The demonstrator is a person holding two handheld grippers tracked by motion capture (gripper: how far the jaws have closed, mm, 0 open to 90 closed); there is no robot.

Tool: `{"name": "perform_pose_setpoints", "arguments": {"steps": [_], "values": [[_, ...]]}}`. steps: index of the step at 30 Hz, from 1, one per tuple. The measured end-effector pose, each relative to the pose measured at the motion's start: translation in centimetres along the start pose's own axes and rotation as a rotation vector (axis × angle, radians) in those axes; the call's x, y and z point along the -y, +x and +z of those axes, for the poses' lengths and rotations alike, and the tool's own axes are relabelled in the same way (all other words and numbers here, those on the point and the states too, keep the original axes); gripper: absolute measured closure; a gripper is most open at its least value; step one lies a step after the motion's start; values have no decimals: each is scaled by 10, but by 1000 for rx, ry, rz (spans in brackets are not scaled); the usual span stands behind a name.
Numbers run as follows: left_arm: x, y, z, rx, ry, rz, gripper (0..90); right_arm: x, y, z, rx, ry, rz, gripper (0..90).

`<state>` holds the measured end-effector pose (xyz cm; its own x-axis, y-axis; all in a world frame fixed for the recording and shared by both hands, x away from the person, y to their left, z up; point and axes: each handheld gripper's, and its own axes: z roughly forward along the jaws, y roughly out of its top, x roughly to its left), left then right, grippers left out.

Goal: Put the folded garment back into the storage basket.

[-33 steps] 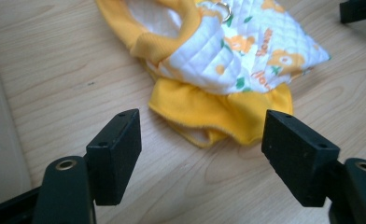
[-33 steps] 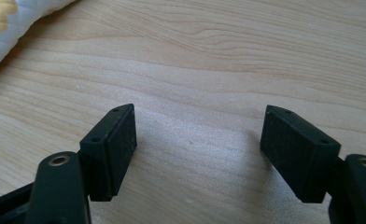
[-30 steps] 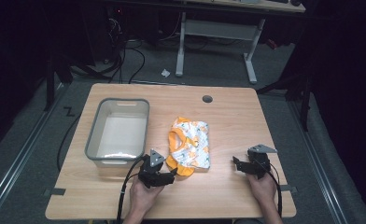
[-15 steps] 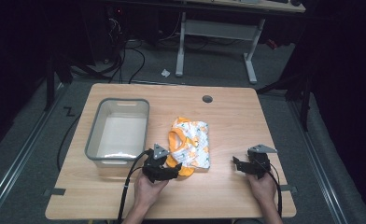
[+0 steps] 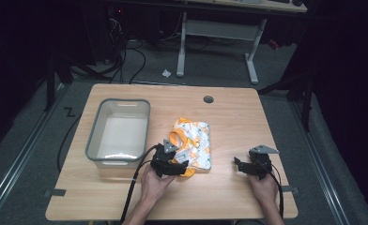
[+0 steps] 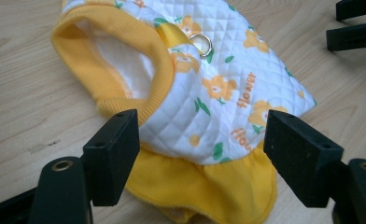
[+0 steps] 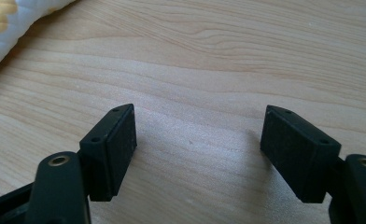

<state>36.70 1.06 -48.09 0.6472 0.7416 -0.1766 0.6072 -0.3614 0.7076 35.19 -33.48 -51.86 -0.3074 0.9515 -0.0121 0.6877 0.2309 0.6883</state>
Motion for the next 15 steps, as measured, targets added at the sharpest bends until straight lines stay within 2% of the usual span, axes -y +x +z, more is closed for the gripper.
{"name": "perform_pose_setpoints", "arguments": {"steps": [2, 3, 6, 7, 10, 13, 15], "values": [[-3, 2, 1, 12, -12, -24, 279, 0, 0, 0, 0, 1, 2, 271], [-5, 4, 2, -3, -2, -28, 275, 0, 0, 0, 0, 1, 1, 272], [-9, 7, 4, -8, -2, -44, 267, 0, 0, 0, 0, 1, 2, 272], [-13, 9, 7, -25, 0, -41, 267, 0, 0, 0, 0, 1, 2, 271], [-17, 13, 12, -31, 4, -55, 263, 0, 0, 0, 0, 1, 2, 271], [-21, 14, 18, -46, 18, -51, 263, 0, 0, 0, 0, 1, 2, 271], [-25, 17, 24, -69, 31, -51, 262, 0, 0, 0, 0, 0, 0, 271]]}}
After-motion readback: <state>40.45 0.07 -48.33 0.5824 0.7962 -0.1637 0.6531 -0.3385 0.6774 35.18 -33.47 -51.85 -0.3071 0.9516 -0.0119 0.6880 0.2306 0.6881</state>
